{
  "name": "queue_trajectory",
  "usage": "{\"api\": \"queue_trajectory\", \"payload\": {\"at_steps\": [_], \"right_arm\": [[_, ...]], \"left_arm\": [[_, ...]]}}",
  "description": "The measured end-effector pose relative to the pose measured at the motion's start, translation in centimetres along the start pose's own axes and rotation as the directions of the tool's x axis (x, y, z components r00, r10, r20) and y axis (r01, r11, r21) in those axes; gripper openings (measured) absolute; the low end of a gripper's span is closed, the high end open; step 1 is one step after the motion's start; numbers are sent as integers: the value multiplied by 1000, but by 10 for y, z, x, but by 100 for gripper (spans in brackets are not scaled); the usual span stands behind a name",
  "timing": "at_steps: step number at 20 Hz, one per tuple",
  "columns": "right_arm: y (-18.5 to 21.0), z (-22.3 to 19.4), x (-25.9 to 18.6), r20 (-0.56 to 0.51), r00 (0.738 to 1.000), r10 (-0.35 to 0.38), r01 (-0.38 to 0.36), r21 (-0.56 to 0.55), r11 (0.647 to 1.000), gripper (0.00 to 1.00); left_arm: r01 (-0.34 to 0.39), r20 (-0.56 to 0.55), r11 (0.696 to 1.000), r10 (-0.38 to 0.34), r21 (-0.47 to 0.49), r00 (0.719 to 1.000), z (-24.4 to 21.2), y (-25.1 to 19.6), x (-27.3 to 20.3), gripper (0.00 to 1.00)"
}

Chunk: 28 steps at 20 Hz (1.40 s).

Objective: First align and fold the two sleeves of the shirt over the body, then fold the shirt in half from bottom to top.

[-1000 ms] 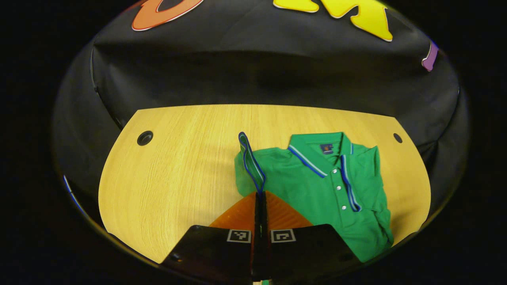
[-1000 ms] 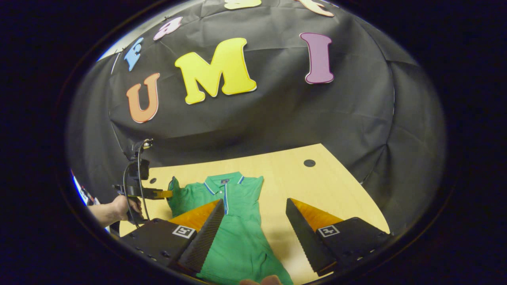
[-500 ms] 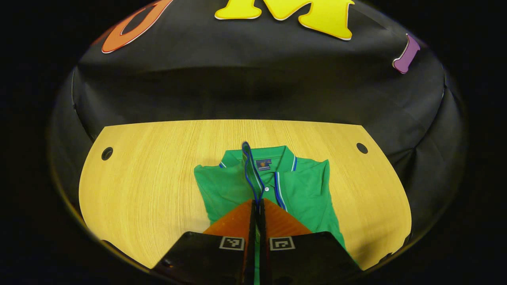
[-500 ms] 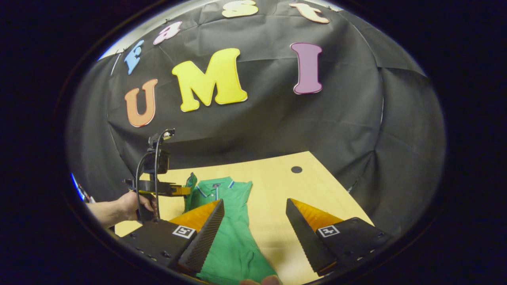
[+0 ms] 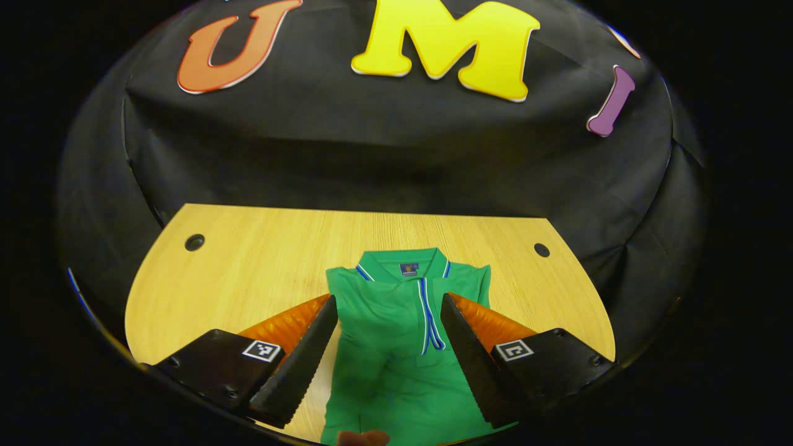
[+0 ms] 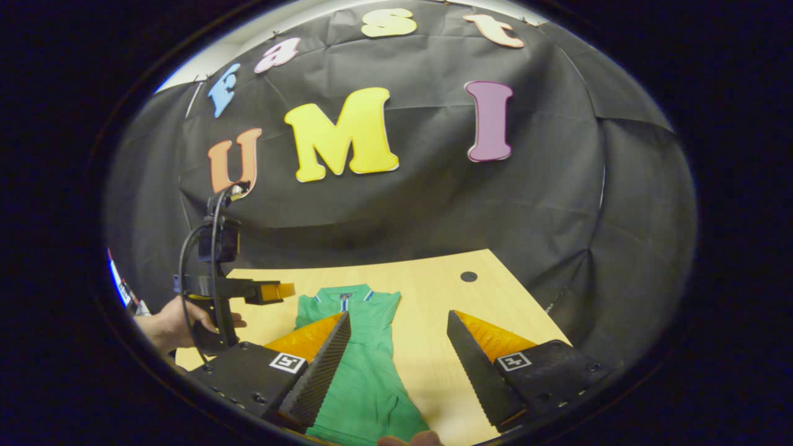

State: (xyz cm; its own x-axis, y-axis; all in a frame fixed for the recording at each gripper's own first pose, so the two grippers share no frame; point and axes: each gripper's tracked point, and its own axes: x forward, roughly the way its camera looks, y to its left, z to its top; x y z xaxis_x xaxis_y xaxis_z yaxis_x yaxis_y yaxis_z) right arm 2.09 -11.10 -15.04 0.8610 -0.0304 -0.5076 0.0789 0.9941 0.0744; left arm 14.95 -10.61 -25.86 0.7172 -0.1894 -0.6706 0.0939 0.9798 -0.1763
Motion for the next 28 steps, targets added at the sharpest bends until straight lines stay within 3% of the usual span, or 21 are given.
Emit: {"api": "queue_trajectory", "payload": {"at_steps": [7,14,18,20,28], "right_arm": [[33,0,-23,54,996,74,-70,-70,995,96],[29,-51,-40,-16,995,95,-96,-163,982,96],[13,-107,-46,-99,992,83,-100,-193,976,92],[7,-141,-51,-157,985,73,-101,-175,979,96],[-29,-267,-56,-366,930,5,-59,-137,989,93]], "left_arm": [[-56,180,998,62,-39,982,15,30,-114,100],[-109,260,994,96,33,961,-47,64,-203,100],[-101,174,994,92,43,980,-117,69,-210,100],[-93,110,995,89,27,990,-153,70,-206,100],[-25,-111,998,31,51,993,-285,70,-194,100]]}}
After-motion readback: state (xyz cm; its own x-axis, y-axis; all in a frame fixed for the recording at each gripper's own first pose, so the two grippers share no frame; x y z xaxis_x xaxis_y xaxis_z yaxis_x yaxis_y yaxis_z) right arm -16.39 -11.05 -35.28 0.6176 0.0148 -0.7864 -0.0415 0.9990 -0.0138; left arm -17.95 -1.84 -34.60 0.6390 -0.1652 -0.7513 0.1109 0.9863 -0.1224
